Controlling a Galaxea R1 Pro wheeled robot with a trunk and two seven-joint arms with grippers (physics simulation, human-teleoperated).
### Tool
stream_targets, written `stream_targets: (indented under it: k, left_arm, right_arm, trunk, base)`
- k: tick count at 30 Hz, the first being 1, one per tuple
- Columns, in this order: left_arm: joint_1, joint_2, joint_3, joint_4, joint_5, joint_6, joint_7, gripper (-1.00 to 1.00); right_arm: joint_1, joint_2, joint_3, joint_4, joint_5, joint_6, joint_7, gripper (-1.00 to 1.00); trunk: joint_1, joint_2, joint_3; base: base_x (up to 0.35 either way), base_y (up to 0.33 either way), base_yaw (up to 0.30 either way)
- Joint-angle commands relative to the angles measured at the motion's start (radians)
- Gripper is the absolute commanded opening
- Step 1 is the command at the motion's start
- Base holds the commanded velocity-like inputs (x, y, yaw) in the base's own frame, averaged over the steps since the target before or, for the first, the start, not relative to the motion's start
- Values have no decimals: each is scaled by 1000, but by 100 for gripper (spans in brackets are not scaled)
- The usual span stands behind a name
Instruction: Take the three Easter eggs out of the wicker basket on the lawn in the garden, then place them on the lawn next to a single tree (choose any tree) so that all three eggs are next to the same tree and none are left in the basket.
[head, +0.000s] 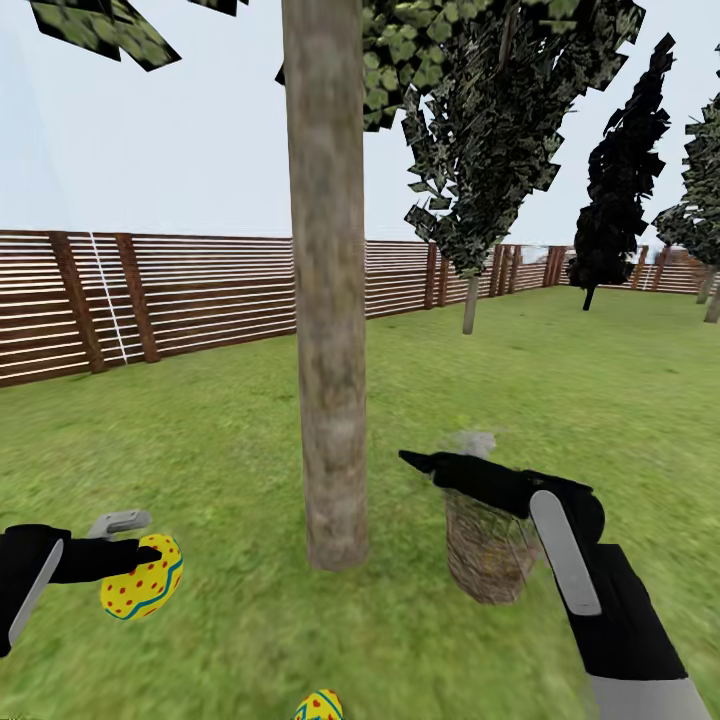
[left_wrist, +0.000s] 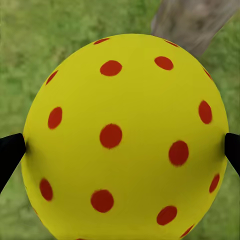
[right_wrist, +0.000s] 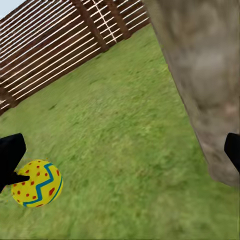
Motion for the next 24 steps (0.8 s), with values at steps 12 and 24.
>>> stream_targets:
  k: [12,24]
  left_arm:
    - [0,0,1,-3,4,6,0,-100]
    - [1,0,0,-3,4,6,1,-100]
  right_arm:
    - [5,-170,-172,1,0,100,636,100]
    - [82,-223,-379,1,1,98,921,100]
  trunk:
    - [46,-85,-39]
    - [92,-169,-76]
  base:
    - [0,0,0]
    - [0,0,0]
